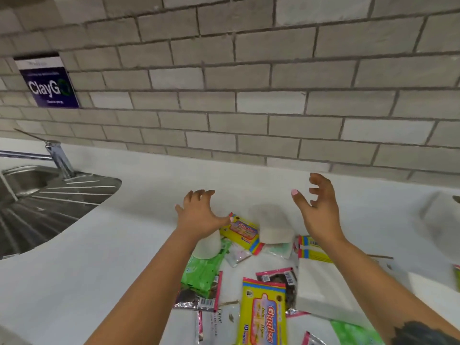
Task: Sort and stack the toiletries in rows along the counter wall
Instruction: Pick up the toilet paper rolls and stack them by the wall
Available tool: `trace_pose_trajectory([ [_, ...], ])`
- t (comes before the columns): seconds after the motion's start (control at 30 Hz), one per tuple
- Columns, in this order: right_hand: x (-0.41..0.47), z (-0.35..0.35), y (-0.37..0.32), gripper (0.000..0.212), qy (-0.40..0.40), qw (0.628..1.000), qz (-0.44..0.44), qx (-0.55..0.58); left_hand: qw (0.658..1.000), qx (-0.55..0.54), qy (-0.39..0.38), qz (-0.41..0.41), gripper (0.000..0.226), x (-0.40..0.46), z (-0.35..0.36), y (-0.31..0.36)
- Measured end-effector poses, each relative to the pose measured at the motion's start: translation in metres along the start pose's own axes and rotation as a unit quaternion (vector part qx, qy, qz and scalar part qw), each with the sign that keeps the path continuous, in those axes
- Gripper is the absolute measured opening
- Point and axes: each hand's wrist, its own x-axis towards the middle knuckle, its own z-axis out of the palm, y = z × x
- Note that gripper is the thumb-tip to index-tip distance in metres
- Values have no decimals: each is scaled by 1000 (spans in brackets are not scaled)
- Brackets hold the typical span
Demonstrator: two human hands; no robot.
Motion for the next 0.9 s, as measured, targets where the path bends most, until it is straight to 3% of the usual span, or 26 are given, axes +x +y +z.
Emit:
trace_pose_trajectory([
  [0.2, -6, 15, -1, 52, -7, 1000, 5, -15, 989, 14, -141, -45, 117, 5, 15, -33],
  [0.53, -13, 23, -3, 63, -60, 998, 12, -17, 994, -92, -57, -11, 94, 9, 2, -24],
  [0.7, -11, 12, -10, 89, -147, 989, 15, -25, 990, -121, -22, 75, 95, 9, -25, 25],
  [0.9, 3, -24, -10, 116, -252, 966, 32, -41, 968, -151, -43, 194, 98, -1, -32, 109],
])
